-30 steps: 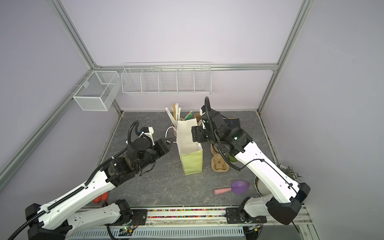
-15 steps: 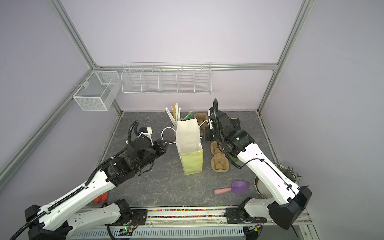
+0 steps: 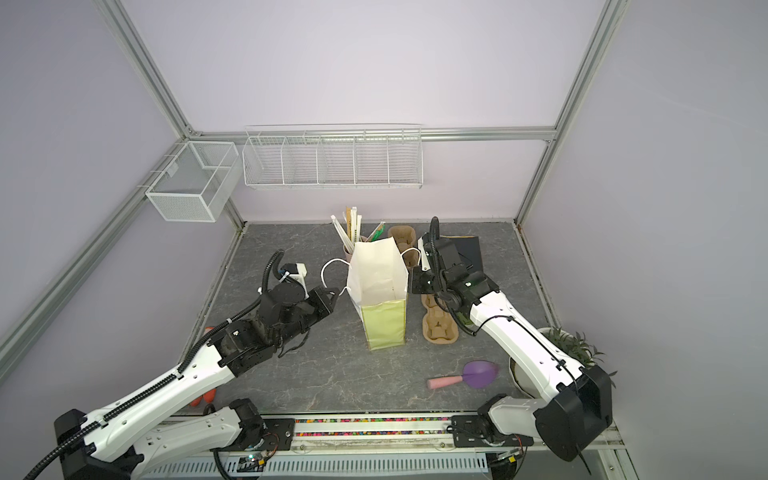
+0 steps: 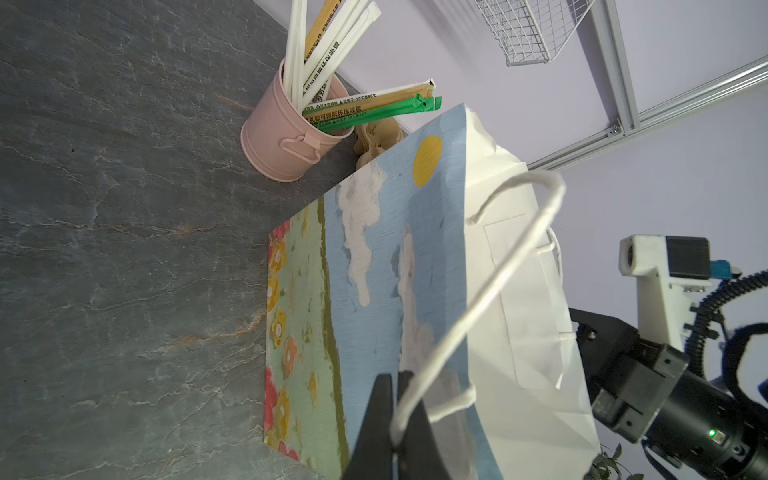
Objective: Pack the takeout coffee
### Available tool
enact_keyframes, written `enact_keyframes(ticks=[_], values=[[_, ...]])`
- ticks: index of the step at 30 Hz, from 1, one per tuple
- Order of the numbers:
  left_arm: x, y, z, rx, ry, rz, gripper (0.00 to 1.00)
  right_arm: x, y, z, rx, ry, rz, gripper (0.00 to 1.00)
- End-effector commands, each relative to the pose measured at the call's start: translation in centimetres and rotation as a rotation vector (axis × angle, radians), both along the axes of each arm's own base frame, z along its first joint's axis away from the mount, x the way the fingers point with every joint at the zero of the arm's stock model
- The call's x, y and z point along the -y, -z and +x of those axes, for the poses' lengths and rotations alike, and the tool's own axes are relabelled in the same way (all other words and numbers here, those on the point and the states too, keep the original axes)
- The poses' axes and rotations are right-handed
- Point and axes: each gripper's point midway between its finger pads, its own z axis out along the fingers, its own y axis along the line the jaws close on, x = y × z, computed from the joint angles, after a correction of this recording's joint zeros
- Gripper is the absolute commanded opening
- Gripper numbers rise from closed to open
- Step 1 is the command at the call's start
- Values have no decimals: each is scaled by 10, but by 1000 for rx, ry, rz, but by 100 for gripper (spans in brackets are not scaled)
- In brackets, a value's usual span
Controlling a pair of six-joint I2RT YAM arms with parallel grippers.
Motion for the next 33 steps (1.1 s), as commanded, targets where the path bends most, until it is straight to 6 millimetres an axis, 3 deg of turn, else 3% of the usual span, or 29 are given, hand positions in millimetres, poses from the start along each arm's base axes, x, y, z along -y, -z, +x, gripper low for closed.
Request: enact_keyframes(ticks=[1,7,9,12,16,19,21,26,33], values=[[1,8,-1,-27,0,-17,0,-7,11,-3,-46,-25,40,7],[1,1,0,-10,-1,-28,0,0,-15,-3,19,-16,39,9],[2,-1,1,-9,-2,-28,0,4,-22,-2,26,-14,21,20],[2,-7,2,0,0,-33,15,8,-33,-1,40,-13,9,45],[-2,-27,3,35,-4,-36,33,22,-58,-2,97,17,-21,54],[-5,-53,3,82,-2,-53,48,34,-81,-4,153,37,-46,63],[-5,-67,2,108,5,-59,55,38,-92,-5,178,38,-50,67],[-10,-91,4,150,0,-49,60,27,-105,-7,190,-32,-15,74],[-20,-95,17,149,-3,-36,63,28,-133,-14,261,-45,31,77]])
